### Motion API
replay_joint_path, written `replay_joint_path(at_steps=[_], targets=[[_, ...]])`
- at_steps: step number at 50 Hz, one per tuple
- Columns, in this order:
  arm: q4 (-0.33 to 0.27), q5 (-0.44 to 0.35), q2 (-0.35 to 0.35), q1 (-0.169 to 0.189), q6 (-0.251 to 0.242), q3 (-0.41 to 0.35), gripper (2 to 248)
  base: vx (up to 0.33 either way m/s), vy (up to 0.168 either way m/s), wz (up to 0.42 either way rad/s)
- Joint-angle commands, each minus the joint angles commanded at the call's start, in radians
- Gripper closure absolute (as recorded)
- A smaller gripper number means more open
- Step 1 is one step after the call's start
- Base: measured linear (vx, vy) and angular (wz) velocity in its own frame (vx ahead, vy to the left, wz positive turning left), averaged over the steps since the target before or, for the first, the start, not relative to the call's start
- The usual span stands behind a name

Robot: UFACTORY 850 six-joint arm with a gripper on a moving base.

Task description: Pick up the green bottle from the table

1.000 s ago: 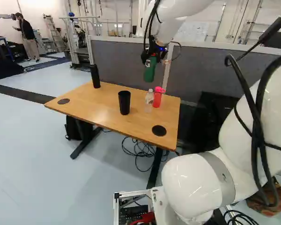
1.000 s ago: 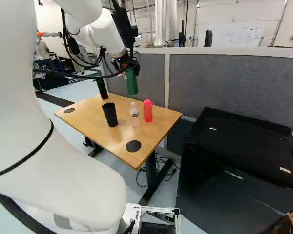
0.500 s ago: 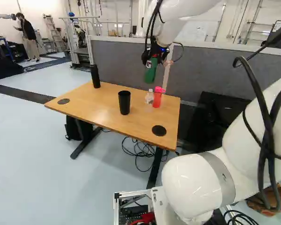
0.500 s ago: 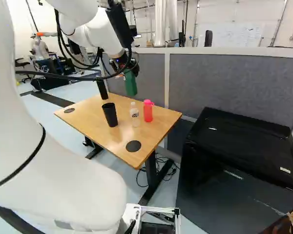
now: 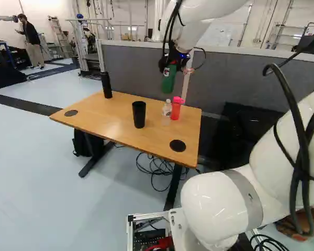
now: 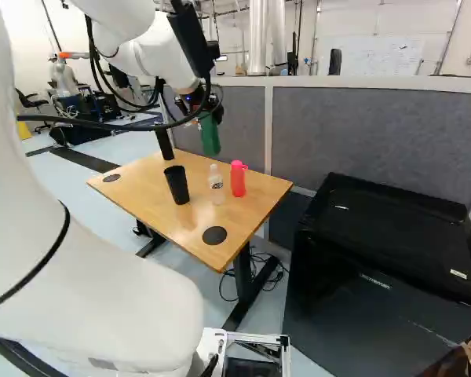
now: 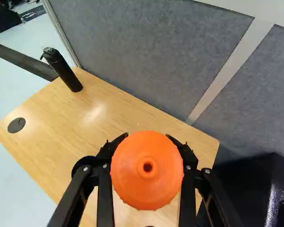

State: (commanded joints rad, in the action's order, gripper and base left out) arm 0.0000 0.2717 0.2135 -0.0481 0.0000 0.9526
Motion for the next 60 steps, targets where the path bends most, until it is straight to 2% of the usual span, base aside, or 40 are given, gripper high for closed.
replay_joint_path(at_steps=[60], targets=[[0.0, 0.0, 0.0, 0.0, 0.0, 0.0, 226, -0.092, -0.001, 0.004]])
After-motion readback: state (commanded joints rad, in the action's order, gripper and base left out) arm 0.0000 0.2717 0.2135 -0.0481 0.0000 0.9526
